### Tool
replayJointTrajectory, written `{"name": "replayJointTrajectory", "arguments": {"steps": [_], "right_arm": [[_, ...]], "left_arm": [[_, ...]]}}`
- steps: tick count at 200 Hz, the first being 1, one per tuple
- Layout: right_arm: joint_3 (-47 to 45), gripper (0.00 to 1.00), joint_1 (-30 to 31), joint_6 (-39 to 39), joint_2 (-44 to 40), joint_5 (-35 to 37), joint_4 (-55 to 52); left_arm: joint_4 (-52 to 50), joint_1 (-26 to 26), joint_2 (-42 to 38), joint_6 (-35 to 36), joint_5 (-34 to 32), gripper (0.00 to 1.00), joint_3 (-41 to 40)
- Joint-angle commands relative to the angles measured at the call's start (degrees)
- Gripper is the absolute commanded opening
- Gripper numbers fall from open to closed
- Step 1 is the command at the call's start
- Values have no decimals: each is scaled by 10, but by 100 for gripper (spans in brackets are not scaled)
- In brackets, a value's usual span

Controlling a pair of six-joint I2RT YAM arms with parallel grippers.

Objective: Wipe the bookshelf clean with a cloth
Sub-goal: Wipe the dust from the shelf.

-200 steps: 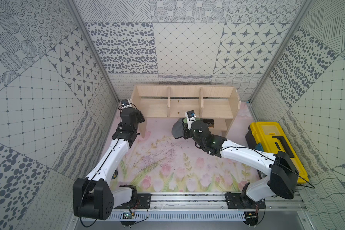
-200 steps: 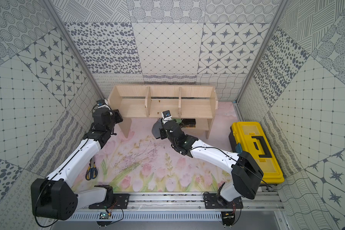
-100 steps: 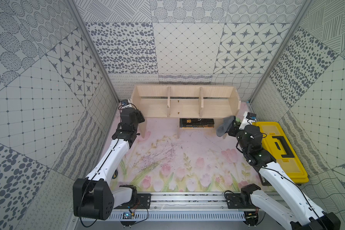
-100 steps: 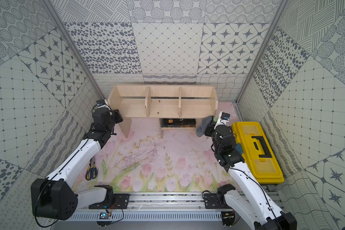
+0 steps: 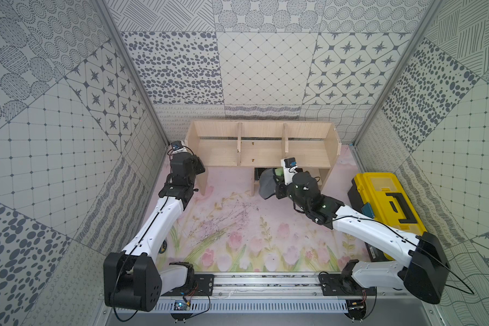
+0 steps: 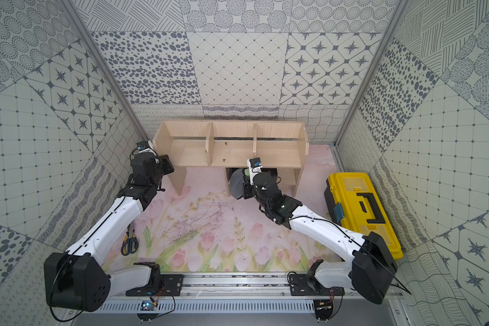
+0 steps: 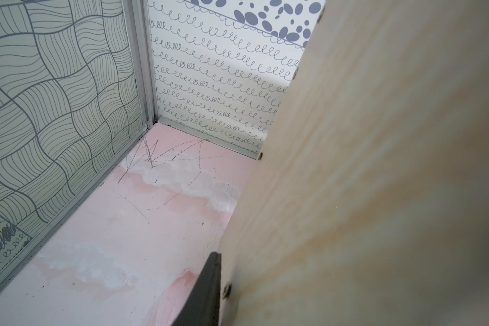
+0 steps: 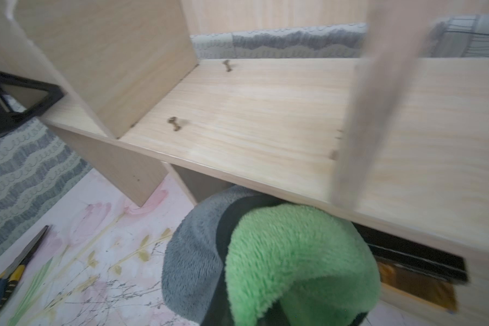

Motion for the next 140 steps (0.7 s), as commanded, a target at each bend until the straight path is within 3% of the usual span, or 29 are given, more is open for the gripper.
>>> {"name": "replayJointTrajectory", "arguments": {"steps": [1,29,84,140], "right_arm": [[76,0,52,-52,53,62,38],[107,0,84,-64,98,84,41],[31,0,84,36,177,53,72],[150,0,64,-19,136,61,13]], "left_arm": [[-48,6,14,-140,-8,0,-8],[-47,6,14,-140,-6,0,-7],[-47,7,14,-142,0,0,-7],[-47,7,14,-142,-4,0,-8]]}}
